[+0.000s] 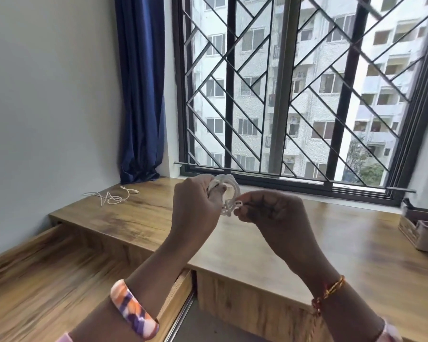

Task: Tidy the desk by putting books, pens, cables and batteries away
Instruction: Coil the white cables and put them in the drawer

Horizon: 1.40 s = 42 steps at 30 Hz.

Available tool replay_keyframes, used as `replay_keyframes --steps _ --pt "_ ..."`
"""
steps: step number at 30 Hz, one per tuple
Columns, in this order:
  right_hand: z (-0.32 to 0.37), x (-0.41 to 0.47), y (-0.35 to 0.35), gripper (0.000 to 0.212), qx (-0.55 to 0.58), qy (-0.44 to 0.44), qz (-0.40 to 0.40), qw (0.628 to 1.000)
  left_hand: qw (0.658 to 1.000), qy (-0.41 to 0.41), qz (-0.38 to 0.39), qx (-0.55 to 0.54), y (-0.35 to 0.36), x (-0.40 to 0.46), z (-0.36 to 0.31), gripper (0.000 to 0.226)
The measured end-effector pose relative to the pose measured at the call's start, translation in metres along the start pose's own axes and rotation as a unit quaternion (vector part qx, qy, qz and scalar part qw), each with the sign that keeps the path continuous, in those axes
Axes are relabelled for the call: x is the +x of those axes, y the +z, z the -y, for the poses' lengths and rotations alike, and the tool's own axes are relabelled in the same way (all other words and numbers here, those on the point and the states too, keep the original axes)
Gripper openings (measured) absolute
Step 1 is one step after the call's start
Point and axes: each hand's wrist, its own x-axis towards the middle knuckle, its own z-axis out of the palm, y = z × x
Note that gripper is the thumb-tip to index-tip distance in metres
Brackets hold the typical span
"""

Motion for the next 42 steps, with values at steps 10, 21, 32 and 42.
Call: replay_keyframes --steps 10,21,32,42 --pt "0.002 0.0 -0.01 0.03 0.157 0.045 -0.05 0.985 0.992 0.067 0.034 -0.097 0.008 -0.009 -0.014 0.015" --pt "0.007 0.002 0.005 0.022 0.151 0.064 -0.035 0.986 0.979 0.045 0.086 -0.177 -0.009 -0.01 0.002 0.026" --pt "0.009 0.013 0.038 0.019 0.098 0.054 0.071 0.991 0.78 -0.37 0.2 -0.464 -0.045 -0.009 0.018 0.031" --pt "-0.011 0.006 0.079 0.021 0.118 0.12 0.089 0.982 0.983 -0.164 0.028 -0.082 -0.045 -0.025 0.053 0.012"
